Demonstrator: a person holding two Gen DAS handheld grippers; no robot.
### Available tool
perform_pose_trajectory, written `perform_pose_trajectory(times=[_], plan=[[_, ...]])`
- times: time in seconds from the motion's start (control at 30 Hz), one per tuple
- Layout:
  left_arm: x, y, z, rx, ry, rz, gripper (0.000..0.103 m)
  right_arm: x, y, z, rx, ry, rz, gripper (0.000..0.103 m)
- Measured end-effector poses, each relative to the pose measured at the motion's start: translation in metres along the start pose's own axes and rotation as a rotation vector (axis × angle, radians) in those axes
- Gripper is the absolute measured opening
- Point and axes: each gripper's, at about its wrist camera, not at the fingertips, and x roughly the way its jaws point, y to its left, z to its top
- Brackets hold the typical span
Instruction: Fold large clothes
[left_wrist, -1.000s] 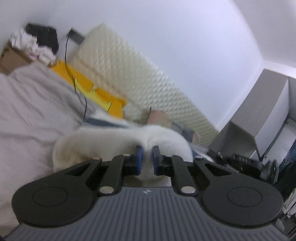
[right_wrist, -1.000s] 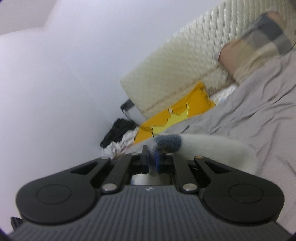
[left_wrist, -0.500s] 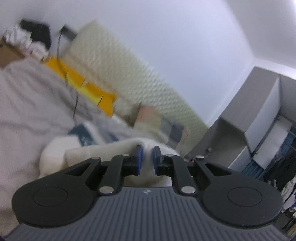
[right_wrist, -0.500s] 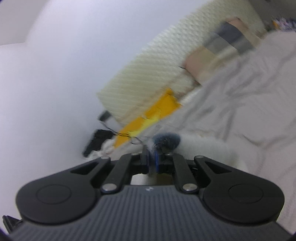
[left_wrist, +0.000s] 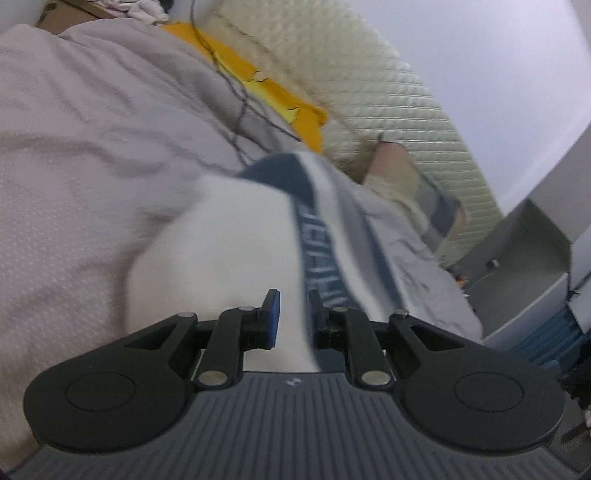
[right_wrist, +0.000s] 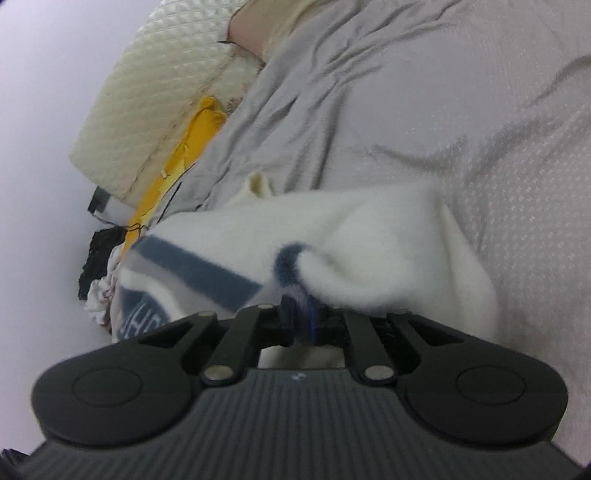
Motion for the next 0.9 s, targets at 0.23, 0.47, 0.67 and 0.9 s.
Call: perform_pose_trajectory(times=[0.23, 0.47, 0.67, 0.9], plan=[[-0.011, 0.013, 0.014, 0.026, -0.082, 0.075, 0.044, 0.002, -0.004, 0.013, 0.000, -0.034, -0.015, 0.008], [-0.033, 0.009, 0.006, 0.040, -0.041, 0.129, 0.064, -0.025, 0.019, 0.002, -0.130, -0.053, -0.042, 0.021], [-0.044, 0.015, -0.003, -0.052, 0.010, 0.167, 0.067, -0.077, 0.044, -0.026, -0.211, -0.082, 0.013, 0.069], [-0.060, 0.011, -0.020, -0.082, 0.048, 0.207, 0.067, -0.133, 0.091, -0.059, -0.466, -0.213, 0.001, 0.069]])
